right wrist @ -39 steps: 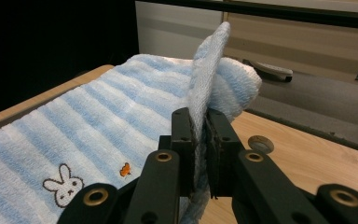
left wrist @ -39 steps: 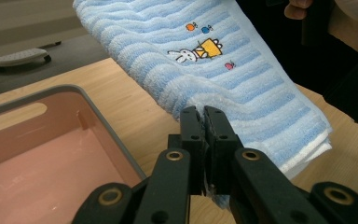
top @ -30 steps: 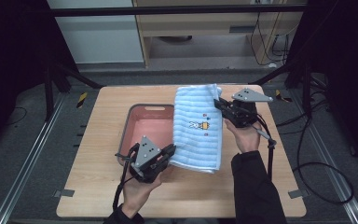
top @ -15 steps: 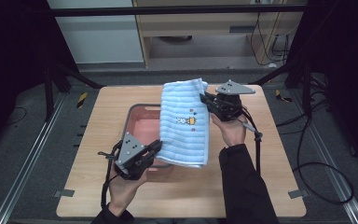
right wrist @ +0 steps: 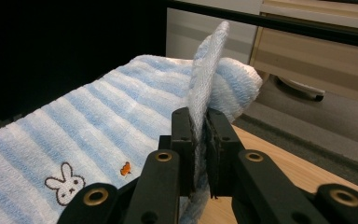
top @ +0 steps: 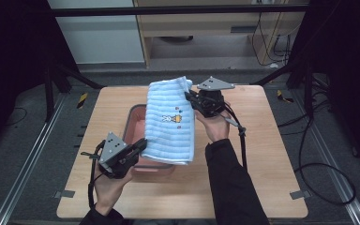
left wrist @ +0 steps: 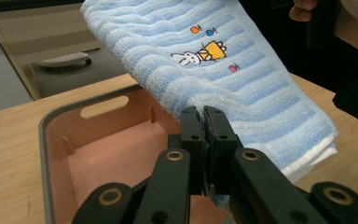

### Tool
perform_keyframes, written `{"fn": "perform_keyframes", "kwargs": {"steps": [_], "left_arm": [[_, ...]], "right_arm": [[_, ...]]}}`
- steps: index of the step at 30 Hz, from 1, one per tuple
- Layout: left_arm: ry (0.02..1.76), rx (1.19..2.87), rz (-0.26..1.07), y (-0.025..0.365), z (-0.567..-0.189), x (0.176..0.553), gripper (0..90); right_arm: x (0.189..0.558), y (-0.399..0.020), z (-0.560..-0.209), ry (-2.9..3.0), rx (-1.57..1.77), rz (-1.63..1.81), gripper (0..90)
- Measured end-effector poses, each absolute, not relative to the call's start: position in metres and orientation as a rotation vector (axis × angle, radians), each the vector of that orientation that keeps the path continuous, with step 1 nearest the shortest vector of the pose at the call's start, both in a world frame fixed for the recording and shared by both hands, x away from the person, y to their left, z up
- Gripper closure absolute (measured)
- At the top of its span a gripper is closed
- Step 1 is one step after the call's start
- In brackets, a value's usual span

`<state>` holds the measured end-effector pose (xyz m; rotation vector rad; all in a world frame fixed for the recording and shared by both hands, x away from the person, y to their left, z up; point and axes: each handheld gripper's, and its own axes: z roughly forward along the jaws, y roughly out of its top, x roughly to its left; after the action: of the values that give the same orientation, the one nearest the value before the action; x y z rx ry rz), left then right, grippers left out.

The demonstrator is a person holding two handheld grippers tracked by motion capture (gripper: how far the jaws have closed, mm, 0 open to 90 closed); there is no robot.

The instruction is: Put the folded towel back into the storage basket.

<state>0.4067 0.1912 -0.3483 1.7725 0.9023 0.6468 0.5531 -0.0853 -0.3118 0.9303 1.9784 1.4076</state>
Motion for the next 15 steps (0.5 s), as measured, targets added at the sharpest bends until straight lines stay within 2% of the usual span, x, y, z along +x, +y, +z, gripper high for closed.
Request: {"fn": "perform_keyframes", "kwargs": {"steps": [15], "left_arm": [[0.974,1.764,0.660,0.212,-0.357,0.420,86.9]], "right_arm": [[0.574,-0.058,-0.326,2.004,0.938,1.414,83.1]]}}
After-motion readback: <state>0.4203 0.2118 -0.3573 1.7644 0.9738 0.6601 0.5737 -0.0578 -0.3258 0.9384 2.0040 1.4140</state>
